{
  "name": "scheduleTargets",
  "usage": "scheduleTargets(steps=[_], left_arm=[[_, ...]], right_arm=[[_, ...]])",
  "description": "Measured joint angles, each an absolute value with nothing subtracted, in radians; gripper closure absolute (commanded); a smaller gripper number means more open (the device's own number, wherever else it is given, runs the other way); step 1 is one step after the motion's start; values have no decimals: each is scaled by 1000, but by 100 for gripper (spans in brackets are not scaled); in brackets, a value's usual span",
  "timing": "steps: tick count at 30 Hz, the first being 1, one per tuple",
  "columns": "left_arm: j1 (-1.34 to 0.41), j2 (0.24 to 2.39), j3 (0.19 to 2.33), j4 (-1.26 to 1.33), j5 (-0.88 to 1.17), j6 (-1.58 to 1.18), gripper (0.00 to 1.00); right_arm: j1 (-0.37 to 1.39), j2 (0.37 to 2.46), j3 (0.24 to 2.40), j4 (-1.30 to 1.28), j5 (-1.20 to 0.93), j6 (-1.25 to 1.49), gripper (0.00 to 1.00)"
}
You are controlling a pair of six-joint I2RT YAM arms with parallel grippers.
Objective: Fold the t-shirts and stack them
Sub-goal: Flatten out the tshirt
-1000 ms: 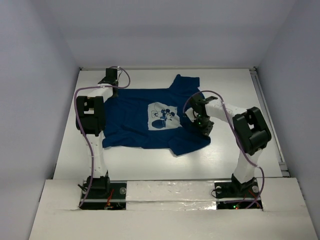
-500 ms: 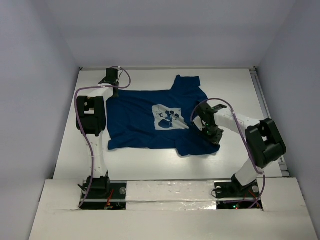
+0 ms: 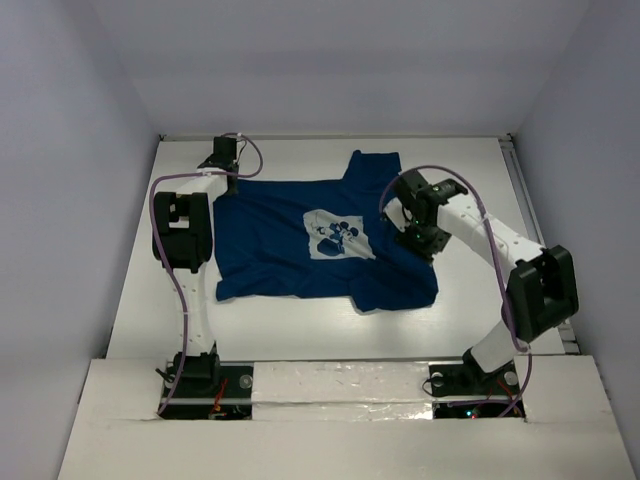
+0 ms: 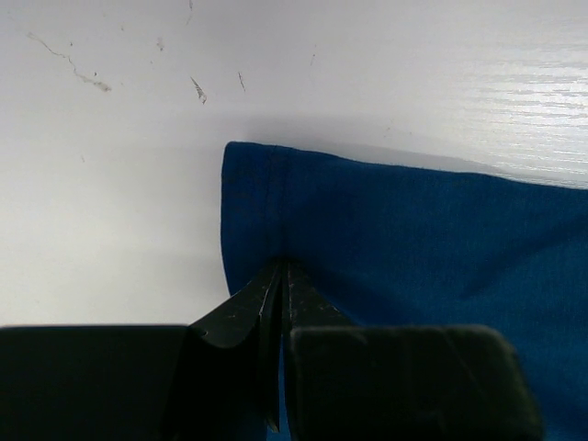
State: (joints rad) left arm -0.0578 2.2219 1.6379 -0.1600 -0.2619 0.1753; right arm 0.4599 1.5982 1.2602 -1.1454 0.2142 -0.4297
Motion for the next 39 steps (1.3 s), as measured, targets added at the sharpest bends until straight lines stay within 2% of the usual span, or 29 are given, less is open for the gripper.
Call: scheduleTargets(steps=[3, 5, 6, 7, 9, 10, 11, 15, 18, 29, 39], left_arm=[[-58, 2220, 1637, -161, -261, 175, 100], [-59, 2220, 1637, -161, -259, 175, 100], [-59, 2220, 1637, -162, -259, 175, 100], [-59, 2219, 1637, -162, -257, 175, 100], [-59, 2218, 1636, -163, -254, 175, 100], [-61, 2217, 1634, -163, -250, 175, 100], [-63, 2216, 1633, -163, -249, 175, 100], [-66, 2204, 1615, -160, -243, 175, 100], [-67, 2197, 1604, -157, -243, 175, 100], [-70, 2192, 1596, -155, -242, 175, 100], [-70, 2192, 1596, -155, -242, 175, 100]], right_arm=[[460, 1641, 1396, -1145, 226, -430, 49], [458, 1698, 1484, -1133, 248, -431, 68], [457, 1739, 1533, -1116, 252, -429, 81], [452, 1783, 1581, -1100, 254, -430, 99], [446, 1889, 1691, -1085, 255, -420, 95], [443, 1950, 1751, -1072, 254, -413, 83], [439, 2016, 1813, -1063, 252, -407, 79], [422, 2238, 2023, -1071, 250, -395, 71], [411, 2333, 2098, -1076, 255, -388, 66], [367, 2367, 2119, -1090, 313, -384, 65], [356, 2256, 2056, -1076, 354, -380, 64]])
